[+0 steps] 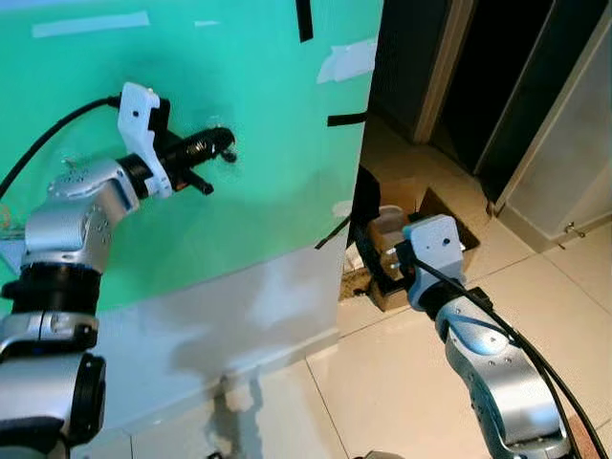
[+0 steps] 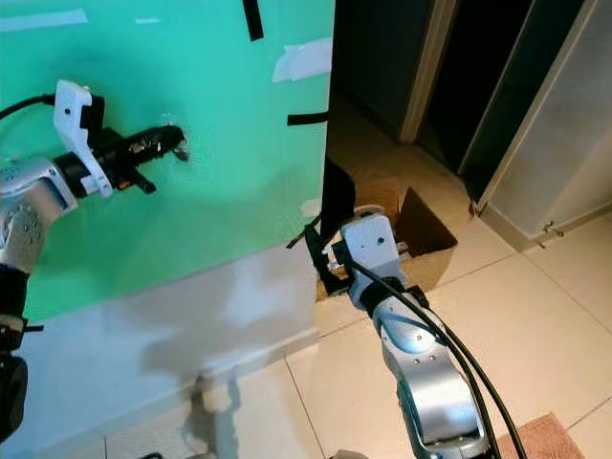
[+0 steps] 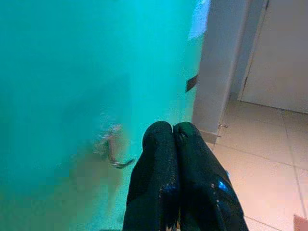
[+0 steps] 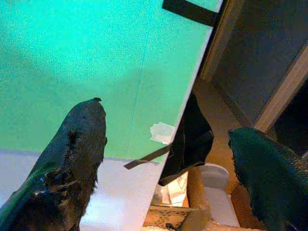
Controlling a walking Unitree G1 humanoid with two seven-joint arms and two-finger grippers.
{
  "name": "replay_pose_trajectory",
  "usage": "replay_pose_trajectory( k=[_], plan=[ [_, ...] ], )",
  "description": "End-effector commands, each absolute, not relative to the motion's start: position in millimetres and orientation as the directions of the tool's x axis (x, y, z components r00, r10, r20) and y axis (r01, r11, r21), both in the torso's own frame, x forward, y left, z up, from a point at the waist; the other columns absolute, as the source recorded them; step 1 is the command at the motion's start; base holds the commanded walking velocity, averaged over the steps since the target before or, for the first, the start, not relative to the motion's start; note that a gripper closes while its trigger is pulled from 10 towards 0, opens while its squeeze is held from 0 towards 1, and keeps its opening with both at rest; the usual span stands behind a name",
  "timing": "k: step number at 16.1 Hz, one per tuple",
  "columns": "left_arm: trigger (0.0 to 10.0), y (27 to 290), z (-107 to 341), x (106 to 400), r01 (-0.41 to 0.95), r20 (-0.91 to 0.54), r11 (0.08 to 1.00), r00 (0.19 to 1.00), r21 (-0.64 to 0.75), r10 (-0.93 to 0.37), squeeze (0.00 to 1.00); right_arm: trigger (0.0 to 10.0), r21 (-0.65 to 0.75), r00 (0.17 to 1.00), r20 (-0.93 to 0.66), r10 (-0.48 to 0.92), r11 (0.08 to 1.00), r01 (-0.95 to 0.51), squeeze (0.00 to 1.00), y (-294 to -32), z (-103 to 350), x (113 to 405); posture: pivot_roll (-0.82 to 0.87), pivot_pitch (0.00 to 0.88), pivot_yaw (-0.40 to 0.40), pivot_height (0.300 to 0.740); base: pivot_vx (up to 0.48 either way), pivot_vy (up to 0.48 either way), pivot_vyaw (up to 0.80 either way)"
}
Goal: Hang keys on a hook
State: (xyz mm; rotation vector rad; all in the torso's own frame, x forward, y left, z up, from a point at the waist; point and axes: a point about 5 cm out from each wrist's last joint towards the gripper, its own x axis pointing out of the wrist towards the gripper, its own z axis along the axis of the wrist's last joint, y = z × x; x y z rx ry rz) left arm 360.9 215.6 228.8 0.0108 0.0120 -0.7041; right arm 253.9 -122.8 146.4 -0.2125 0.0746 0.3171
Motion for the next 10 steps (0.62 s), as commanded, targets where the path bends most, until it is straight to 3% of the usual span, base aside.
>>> replay_pose_trajectory(
  k=[1, 10],
  plan=[
    [10.0, 220.2, 234.0, 362.8, 0.63, -0.008, 0.776, 0.776, 0.029, -0.631, 0.0, 10.0, -0.199, 0.942, -0.109, 0.318, 0.921, -0.334, 0.0, -120.7, 148.6, 252.2, -0.07, 0.0, 0.06, 0.74, 0.0, 0.0, 0.0],
    [10.0, 233.9, 232.1, 374.2, 0.535, 0.014, 0.843, 0.844, 0.055, -0.536, 0.0, 10.0, -0.224, 0.921, -0.097, 0.378, 0.893, -0.391, 0.0, -115.0, 155.6, 252.2, -0.07, 0.0, 0.051, 0.74, 0.0, 0.0, 0.0]
  ],
)
